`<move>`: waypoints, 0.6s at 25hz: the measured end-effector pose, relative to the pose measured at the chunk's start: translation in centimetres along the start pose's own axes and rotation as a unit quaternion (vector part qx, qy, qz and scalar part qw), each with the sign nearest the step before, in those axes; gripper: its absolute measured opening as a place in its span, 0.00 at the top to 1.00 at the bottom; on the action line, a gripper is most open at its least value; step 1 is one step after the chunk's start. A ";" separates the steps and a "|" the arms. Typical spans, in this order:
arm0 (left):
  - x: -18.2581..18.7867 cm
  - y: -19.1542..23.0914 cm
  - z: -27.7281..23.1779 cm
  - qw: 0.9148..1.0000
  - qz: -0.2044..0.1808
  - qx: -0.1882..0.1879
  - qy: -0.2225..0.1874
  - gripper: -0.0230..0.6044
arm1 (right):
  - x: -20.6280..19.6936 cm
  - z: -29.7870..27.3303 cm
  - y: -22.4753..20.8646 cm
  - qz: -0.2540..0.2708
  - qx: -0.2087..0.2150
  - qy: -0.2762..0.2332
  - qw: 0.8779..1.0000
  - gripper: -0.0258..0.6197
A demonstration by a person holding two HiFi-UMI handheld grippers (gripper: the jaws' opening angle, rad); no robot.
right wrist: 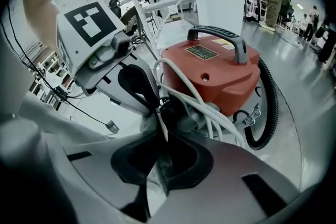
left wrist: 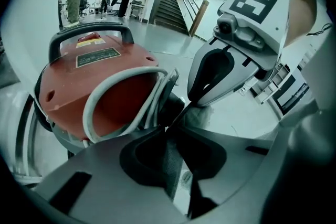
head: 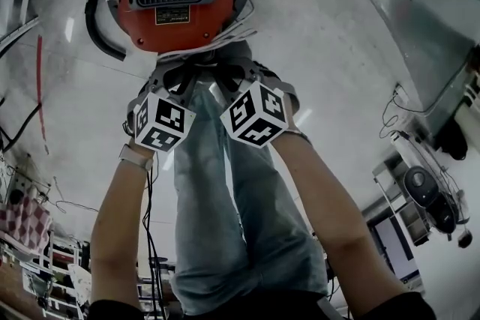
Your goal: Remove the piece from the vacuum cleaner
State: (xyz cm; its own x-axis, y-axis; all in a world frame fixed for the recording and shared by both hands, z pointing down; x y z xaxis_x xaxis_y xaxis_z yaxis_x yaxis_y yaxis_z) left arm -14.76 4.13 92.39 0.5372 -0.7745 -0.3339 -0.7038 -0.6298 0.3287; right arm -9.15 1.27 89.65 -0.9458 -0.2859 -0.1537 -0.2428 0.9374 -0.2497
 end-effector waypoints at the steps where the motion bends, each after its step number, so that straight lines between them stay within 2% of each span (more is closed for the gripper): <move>1: 0.0 0.0 0.0 1.000 -0.008 0.004 0.003 0.84 | 0.0 0.0 0.1 0.003 -0.002 0.000 1.000 0.86; 6: -0.1 -0.3 0.0 0.999 -0.033 0.020 0.012 0.85 | -0.3 -0.1 0.4 0.009 -0.006 0.001 1.000 0.87; 15: -0.9 -1.0 0.4 0.999 -0.027 0.038 0.013 0.86 | -0.8 -0.2 1.6 0.022 -0.009 0.003 1.000 0.88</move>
State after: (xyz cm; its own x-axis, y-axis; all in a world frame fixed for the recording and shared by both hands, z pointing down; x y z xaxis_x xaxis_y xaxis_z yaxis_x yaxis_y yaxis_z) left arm -14.71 5.47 91.99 0.5869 -0.7407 -0.3270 -0.7058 -0.6659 0.2416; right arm -8.87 3.06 89.55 -0.9569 -0.2439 -0.1575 -0.2057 0.9524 -0.2249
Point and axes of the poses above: the fingertips, and each gripper's own axes: z backward along the fingers, y to its left, x out of its top, the point moved 3 cm from there along z, backward along the fingers, and after that the axes turned 12 degrees about y, right-handed, at the moved point
